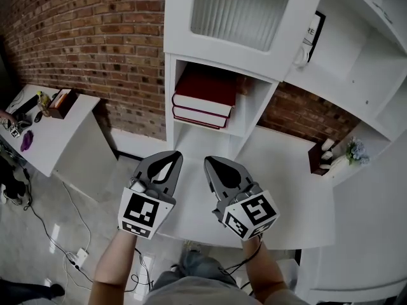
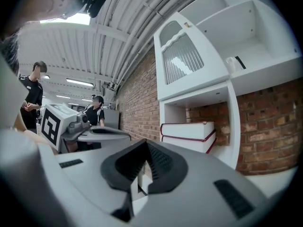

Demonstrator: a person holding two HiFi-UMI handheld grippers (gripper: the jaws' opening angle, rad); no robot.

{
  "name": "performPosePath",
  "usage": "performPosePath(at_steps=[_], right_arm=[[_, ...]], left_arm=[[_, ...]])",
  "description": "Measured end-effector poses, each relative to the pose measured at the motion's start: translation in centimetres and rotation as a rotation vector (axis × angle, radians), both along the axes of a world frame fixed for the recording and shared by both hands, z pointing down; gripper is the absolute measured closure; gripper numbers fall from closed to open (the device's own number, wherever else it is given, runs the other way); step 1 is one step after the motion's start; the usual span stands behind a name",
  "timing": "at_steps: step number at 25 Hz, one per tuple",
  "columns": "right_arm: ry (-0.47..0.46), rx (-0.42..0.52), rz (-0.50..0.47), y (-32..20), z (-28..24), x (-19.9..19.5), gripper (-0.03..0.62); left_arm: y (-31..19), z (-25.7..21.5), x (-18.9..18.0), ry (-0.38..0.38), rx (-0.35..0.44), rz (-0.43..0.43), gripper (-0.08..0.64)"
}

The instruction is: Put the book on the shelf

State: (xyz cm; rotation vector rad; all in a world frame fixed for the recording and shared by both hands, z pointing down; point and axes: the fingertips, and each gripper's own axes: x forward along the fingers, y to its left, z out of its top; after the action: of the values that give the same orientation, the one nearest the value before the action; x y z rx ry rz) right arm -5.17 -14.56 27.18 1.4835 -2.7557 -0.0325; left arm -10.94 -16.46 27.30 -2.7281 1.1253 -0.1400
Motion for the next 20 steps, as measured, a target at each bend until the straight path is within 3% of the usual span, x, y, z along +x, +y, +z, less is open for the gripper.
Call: performPosePath(at_steps=[20], right_arm=[[-0.022,0.040,-0.017,10.3,-1.1,-3.5,0.583]], left_arm=[[11.1,-0.6,-2.5,0.039,0.012,0.042,0.548]])
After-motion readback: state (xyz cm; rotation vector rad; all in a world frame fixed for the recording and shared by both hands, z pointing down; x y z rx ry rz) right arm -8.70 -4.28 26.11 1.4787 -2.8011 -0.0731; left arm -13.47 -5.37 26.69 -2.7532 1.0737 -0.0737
